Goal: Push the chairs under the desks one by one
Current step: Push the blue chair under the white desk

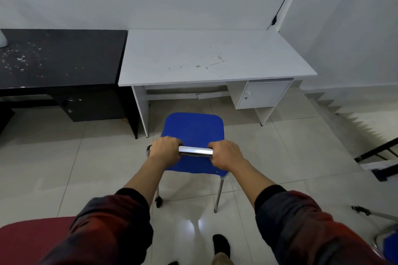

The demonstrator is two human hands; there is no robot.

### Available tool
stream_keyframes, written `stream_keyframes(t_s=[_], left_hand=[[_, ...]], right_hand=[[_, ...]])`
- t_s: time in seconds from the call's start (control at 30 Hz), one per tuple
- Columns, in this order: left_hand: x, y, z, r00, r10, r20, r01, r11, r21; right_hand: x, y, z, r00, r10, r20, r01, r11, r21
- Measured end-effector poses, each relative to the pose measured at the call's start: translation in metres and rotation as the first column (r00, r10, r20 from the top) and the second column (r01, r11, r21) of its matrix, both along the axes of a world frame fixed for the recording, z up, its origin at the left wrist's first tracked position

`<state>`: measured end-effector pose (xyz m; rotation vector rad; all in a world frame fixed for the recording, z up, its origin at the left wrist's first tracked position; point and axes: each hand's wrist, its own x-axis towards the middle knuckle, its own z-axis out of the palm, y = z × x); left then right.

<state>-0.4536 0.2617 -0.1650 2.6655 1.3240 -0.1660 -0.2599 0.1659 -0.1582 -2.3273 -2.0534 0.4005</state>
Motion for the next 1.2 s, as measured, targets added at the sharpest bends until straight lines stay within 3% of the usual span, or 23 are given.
stream_keyframes(t_s=[0.27, 0.63, 0.9, 1.2], left_hand=[[0.040, 0.028, 0.014, 0.995, -0.019, -0.095, 0.019, 1.000, -0.010], [0.069, 0.064, 0.032, 0.997, 0.051, -0.062, -0.048, 0.998, 0.047], [0.104, 0.056, 0.027, 0.994, 0.067, -0.088, -0.061, 0.995, 0.075], [0.088, 0.094, 0.031, 0.992, 0.074, -0.102, -0.066, 0.994, 0.082]], right_hand=[[0.044, 0.033, 0.003, 0.999, 0.051, 0.006, -0.051, 0.999, -0.011], [0.079, 0.076, 0.017, 0.992, 0.125, -0.029, -0.123, 0.991, 0.060], [0.121, 0.083, 0.021, 0.989, 0.150, 0.007, -0.150, 0.988, 0.025], [0.102, 0.107, 0.015, 0.990, 0.143, 0.005, -0.143, 0.985, 0.097]])
